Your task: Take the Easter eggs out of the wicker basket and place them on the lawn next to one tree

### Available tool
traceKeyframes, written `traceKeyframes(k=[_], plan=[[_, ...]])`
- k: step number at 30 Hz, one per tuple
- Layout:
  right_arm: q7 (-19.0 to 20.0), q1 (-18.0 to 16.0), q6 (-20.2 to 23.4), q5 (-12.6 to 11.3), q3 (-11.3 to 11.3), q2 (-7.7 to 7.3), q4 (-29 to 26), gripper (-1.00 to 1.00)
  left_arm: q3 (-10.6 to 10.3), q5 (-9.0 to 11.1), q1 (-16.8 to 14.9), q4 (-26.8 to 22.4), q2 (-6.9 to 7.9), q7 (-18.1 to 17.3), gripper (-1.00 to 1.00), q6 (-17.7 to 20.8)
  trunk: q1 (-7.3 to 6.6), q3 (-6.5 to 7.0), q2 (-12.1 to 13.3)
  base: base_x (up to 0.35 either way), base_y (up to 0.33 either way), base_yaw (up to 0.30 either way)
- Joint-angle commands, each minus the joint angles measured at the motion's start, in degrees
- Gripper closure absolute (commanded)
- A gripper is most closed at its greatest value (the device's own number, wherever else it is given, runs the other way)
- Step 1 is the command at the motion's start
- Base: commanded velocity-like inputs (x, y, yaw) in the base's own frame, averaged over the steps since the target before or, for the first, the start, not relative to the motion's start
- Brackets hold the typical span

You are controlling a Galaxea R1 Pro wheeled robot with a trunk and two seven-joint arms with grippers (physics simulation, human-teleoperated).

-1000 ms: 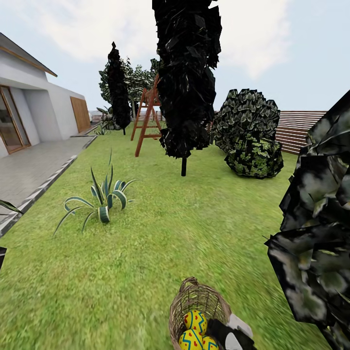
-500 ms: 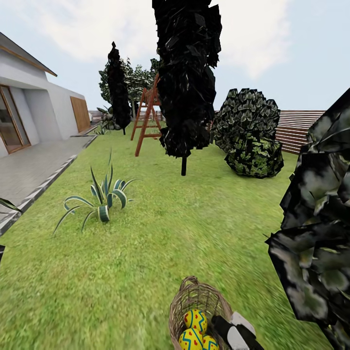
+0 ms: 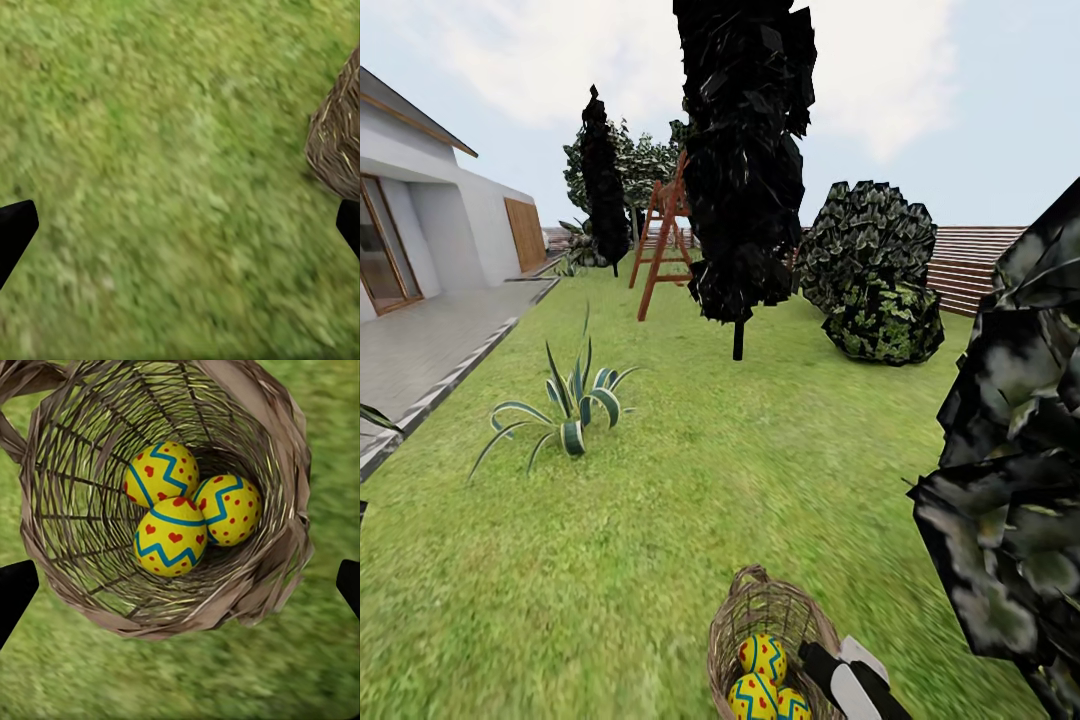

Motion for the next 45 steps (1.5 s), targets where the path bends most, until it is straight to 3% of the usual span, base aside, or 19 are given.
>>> traceKeyframes(k=[1, 12, 15, 26, 29, 45], plan=[[-0.26, -0.01, 0.24, -0.41, -0.25, 0.03, -0.12, -1.00, -0.02, 0.11, 0.02, -0.18, 0.01, 0.09, -1.00, 0.37, 0.23, -0.24, -0.45, 0.000, 0.000, 0.000], [-0.22, -0.03, 0.16, -0.36, -0.39, -0.12, 1.01, -1.00, -0.02, 0.12, 0.04, -2.53, 0.06, -0.10, -1.00, 1.24, 2.65, -2.21, -4.86, 0.000, 0.000, 0.000], [-0.19, -0.03, 0.16, -0.33, -0.40, -0.12, 1.23, -1.00, -0.02, 0.12, 0.08, -4.76, 0.03, -0.12, -1.00, 2.31, 2.65, -2.21, -4.86, 0.000, 0.000, 0.000], [-0.14, -0.03, 0.15, -0.31, -0.40, -0.12, 1.43, -1.00, 0.04, 0.12, 0.09, -15.03, 0.06, -0.13, -1.00, 12.66, 2.65, -2.21, -4.86, 0.000, 0.000, 0.000], [-0.16, -0.03, 0.15, -0.31, -0.40, -0.11, 1.41, -1.00, 0.11, 0.17, 0.05, -16.23, 0.03, -0.13, -1.00, 14.02, 3.31, -2.75, -6.07, 0.000, 0.000, 0.000], [-0.17, -0.03, 0.15, -0.47, -0.40, -1.23, 1.39, -1.00, 0.07, 0.43, 0.10, -17.28, -0.14, -0.21, -1.00, 14.93, 6.82, -5.63, -12.49, 0.000, 0.000, 0.000]])
